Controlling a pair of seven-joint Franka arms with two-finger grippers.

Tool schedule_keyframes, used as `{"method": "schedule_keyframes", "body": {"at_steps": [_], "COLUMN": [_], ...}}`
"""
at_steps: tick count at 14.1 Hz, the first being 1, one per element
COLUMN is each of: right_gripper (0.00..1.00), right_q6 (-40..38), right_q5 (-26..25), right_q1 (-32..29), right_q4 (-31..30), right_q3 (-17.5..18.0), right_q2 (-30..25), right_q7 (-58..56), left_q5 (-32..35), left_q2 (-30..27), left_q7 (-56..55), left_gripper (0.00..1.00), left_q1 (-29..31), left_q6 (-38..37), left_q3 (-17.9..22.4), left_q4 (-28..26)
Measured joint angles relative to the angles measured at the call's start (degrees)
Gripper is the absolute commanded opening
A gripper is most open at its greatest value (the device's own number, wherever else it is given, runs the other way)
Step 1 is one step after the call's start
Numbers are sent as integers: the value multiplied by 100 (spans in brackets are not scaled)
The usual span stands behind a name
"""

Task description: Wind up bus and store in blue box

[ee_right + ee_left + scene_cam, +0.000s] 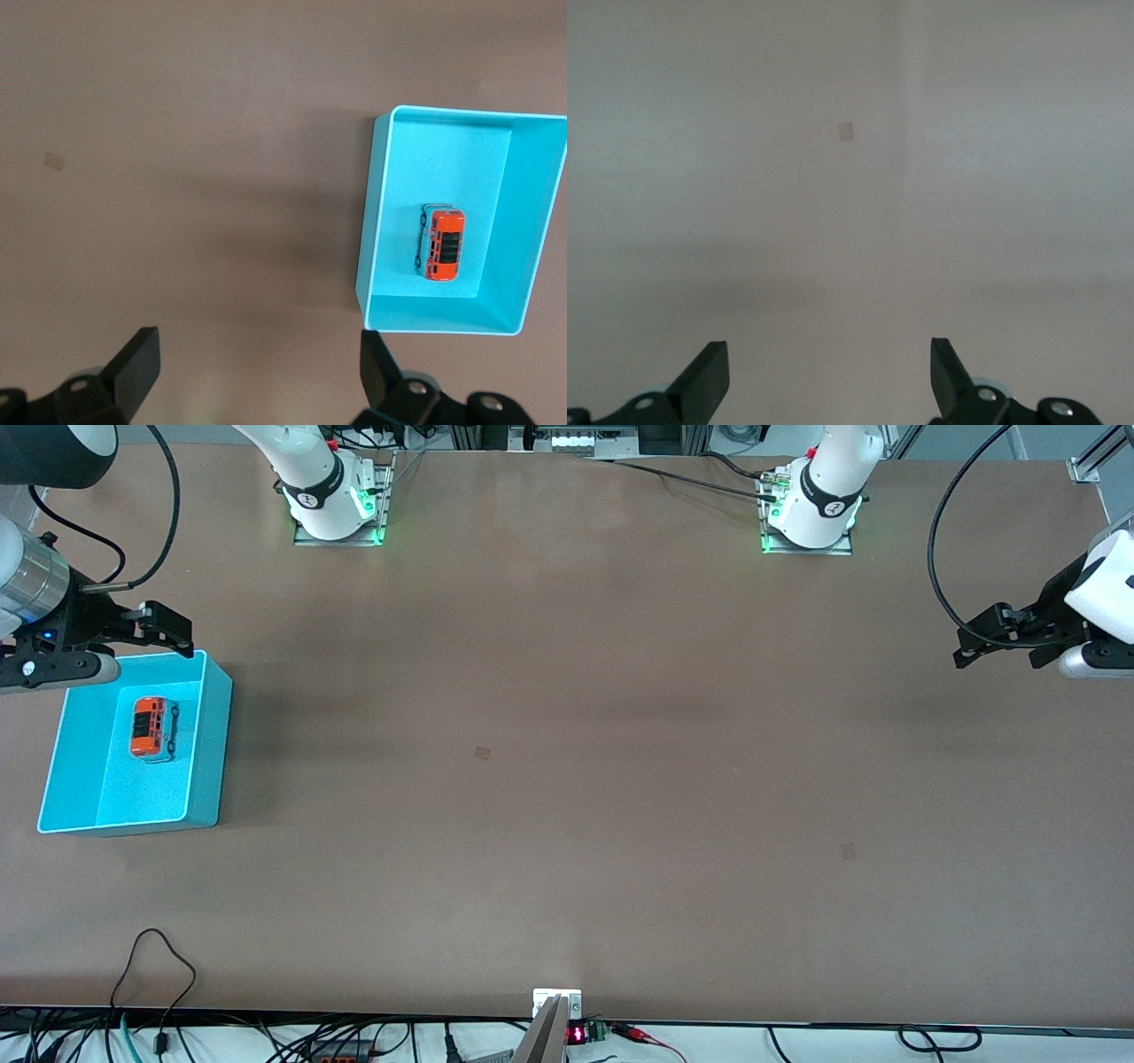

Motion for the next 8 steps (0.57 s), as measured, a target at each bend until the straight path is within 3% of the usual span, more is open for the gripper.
{"method": "schedule_keyframes", "body": {"at_steps": [8], "right_gripper": [100], "right_q6": [-32], "right_q5": [0], "right_q1": [19], "right_q4": [-1], "right_q3": [-17], "right_q2": [37], "right_q7": [354], "left_q5": [0], "left_q2": [-2], "left_q7": [0], "left_gripper": [100], "left_q1": [0], "left_q6": [14], "left_q3": [0], "left_q4": [5]}}
